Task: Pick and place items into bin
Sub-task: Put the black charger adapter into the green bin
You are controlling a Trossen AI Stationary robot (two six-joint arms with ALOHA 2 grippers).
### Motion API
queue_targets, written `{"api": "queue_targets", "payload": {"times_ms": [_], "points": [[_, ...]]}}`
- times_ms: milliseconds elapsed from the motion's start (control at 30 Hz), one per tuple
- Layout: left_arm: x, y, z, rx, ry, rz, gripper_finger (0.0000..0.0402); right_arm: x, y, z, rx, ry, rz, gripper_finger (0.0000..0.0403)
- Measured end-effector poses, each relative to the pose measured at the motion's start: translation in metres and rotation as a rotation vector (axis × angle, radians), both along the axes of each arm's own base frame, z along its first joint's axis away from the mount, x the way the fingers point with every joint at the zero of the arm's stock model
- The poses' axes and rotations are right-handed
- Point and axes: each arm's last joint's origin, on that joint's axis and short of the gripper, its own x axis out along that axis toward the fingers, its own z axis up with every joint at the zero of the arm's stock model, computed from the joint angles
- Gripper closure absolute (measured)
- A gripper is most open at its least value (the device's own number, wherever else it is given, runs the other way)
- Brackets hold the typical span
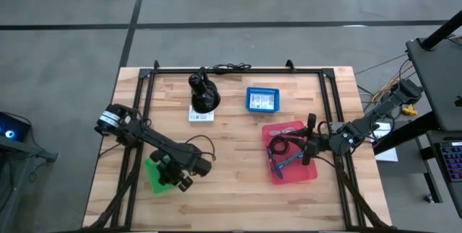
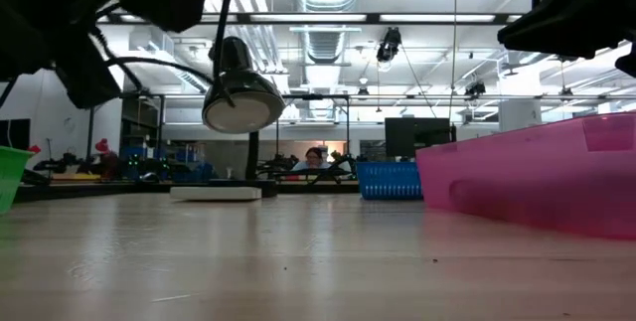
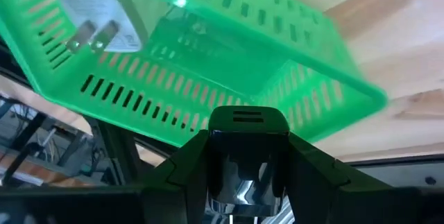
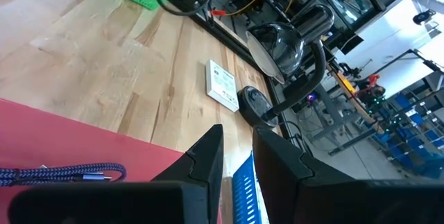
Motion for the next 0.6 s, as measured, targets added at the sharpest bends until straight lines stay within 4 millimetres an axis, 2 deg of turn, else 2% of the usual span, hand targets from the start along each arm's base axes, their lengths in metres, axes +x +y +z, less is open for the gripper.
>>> {"api": "queue_targets", "payload": {"times_ms": [467,600], "points": [[-0.0048,0.0012,-0.0049,0.009,0.024,0.001,0.0268,0.0,0.0,0.0001,0.002,-0.002,0.0,0.0335],[-0.0045,0.0012,-0.005,0.016,0.022,0.006,0.0226,0.0,0.0,0.0001,0.002,-0.001,0.0,0.0335]]}}
